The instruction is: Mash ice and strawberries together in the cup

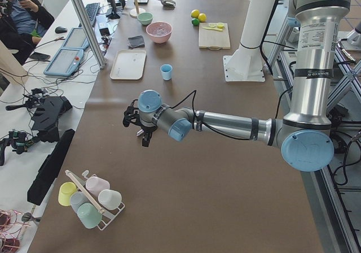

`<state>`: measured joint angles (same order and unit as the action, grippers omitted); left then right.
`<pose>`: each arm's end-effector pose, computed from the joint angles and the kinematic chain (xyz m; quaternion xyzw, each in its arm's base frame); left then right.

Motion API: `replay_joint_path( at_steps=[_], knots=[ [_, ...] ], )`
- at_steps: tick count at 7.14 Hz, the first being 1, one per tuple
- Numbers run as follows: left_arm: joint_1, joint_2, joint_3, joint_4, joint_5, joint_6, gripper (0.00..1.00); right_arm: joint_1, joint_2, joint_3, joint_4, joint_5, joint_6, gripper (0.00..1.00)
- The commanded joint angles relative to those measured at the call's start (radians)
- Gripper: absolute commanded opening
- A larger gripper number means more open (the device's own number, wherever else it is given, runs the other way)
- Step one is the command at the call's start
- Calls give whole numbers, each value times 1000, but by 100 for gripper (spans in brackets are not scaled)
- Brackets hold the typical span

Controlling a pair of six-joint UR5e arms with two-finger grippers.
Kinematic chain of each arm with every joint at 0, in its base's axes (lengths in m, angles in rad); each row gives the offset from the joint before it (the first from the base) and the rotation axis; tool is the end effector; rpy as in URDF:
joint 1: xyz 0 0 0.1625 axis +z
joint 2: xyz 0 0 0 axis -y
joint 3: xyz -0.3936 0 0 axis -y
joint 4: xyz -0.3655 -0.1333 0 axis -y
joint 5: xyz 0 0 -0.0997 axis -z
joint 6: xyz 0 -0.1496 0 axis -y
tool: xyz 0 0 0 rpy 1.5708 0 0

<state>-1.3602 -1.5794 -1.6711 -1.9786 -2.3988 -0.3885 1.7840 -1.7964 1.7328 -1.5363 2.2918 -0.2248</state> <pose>0.0826 -0.4971 0.5551 0.1087 0.4406 0.0237 0.8908 0.1127 -0.3573 0.6846 0.0633 -0.3472 -0.0003 0.9356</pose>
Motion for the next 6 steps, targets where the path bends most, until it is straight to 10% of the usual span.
replay_joint_path(
  at_steps=[1,6],
  knots=[
    [-124,90,-59,61,-2,139,99,0,3,-1,1,0,2,99],
    [-212,148,-105,64,33,197,99,-2,5,-7,-2,17,9,99]
  ],
)
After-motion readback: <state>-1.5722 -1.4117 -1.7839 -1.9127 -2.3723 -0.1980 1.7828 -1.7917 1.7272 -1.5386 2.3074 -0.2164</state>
